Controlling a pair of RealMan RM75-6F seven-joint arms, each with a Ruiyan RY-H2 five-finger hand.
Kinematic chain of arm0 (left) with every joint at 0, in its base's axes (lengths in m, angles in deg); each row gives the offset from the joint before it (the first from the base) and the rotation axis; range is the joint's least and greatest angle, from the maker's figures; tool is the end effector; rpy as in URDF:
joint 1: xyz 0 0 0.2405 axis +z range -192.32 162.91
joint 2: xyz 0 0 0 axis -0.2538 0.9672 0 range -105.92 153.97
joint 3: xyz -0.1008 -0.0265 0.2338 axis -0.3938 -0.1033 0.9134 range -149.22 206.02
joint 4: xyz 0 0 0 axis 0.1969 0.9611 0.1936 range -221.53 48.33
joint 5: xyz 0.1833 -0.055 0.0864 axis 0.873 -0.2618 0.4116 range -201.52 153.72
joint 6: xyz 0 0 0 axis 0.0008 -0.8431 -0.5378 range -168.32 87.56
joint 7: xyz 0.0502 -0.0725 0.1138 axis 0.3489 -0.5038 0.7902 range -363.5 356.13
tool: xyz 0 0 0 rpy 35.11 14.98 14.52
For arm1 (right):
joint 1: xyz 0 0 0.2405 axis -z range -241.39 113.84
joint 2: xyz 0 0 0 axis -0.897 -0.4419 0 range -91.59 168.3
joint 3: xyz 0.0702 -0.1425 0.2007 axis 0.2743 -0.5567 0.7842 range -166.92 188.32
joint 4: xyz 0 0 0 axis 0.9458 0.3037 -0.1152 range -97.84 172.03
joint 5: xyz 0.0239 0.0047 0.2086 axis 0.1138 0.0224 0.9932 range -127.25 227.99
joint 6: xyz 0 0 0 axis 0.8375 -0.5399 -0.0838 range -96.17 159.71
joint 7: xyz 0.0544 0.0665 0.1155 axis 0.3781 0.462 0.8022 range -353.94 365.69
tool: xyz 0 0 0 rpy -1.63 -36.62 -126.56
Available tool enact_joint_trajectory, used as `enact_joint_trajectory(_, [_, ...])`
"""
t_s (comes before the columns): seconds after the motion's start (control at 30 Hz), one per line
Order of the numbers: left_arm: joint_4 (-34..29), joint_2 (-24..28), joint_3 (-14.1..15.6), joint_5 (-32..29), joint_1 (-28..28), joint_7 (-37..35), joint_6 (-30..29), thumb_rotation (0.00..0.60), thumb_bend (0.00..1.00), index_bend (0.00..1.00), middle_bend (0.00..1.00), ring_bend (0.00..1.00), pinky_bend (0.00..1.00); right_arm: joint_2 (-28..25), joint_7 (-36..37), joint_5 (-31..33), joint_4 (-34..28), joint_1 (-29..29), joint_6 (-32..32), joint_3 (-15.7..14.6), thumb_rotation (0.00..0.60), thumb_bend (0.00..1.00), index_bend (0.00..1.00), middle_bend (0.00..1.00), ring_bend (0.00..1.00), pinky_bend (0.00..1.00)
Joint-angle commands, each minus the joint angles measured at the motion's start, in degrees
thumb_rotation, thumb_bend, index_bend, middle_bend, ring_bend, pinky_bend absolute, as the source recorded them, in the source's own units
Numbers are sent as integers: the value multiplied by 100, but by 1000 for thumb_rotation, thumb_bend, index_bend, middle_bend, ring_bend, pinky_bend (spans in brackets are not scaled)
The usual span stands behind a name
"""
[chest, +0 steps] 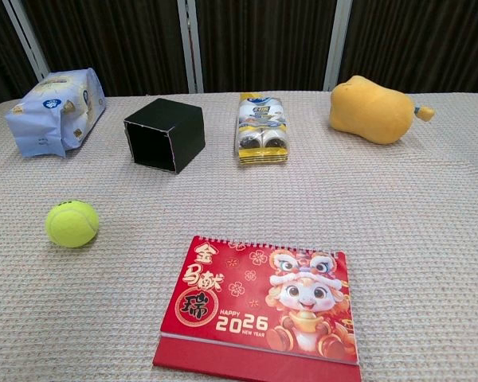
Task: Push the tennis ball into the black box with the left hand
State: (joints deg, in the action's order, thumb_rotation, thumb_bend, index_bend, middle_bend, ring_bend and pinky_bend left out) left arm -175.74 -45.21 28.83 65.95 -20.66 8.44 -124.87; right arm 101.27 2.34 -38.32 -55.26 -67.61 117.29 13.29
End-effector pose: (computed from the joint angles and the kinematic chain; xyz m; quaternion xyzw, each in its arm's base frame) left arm -0.3062 0.1742 0.1223 -0.6637 -0.3274 -0.3350 0.5831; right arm -0.3093 -0.1744 0.1635 0.6193 -0.3563 0.3695 0.5941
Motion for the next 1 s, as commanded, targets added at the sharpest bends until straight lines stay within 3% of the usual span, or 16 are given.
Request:
enact_joint_trajectory(0.03, [-8,-2,4,0,0,15,4,600,46,99,166,66,76,2,-8,6,1,-5,-10,-1,600,289,0,0,0,20])
enact_joint_trajectory(0.3, [45,-44,-12,19,-70,28,89,600,65,115,194,76,113,-9,0,21,-9,13,27,9,600,290,0,0,0,20])
enact_joint_trajectory(0.47, [300,-220,-55,136,-213,-37,173,600,172,413,518,244,340,-20,0,-6,-27,52,95,-7,600,289,0,0,0,20])
enact_joint_trajectory(0.6, [545,-405,-49,156,-348,-75,378,600,232,474,608,321,447,-29,34,-31,-36,76,156,-5,600,290,0,0,0,20])
enact_joint_trajectory(0.73, [799,-630,-28,161,-519,-28,667,600,288,605,747,440,546,-25,58,-6,-29,58,125,10,600,290,0,0,0,20])
enact_joint_trajectory(1.0, [1291,-1101,18,242,-865,-73,1145,600,322,642,750,452,558,-13,38,0,-29,58,118,8,600,290,0,0,0,20])
